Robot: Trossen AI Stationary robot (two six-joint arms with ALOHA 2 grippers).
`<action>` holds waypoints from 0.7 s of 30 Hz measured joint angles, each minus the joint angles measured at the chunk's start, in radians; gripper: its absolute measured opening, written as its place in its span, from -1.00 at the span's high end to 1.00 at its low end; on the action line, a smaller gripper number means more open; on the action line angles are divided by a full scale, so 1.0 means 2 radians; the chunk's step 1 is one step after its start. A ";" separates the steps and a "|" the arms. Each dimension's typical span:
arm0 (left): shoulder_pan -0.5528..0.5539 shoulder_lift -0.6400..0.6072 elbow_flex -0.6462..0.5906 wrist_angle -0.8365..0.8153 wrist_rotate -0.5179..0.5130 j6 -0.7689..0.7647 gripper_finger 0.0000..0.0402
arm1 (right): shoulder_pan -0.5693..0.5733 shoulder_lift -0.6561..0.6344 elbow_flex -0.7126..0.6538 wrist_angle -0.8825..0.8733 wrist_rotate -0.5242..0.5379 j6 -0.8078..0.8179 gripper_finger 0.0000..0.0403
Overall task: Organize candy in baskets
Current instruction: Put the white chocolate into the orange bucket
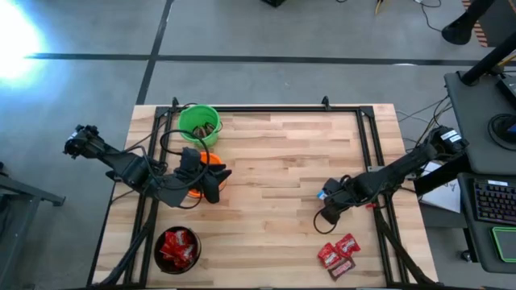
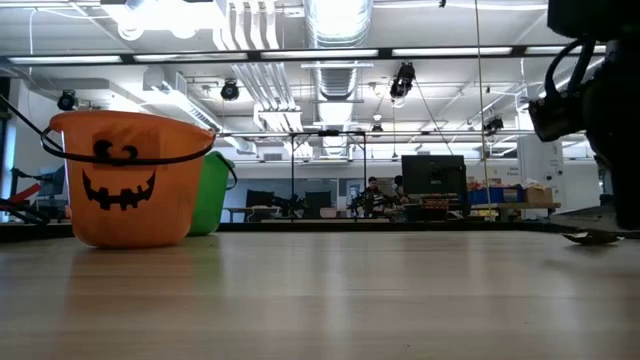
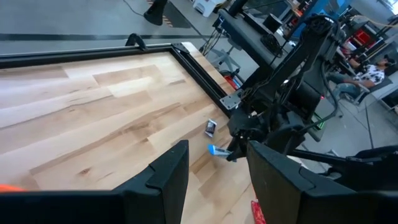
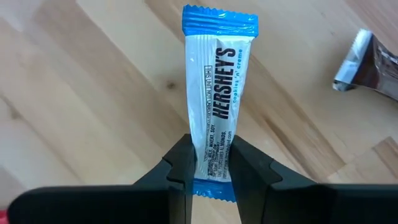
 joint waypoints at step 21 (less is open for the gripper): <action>0.000 -0.046 0.000 -0.012 0.000 0.081 0.27 | -0.025 -0.001 0.154 -0.001 0.076 -0.027 0.65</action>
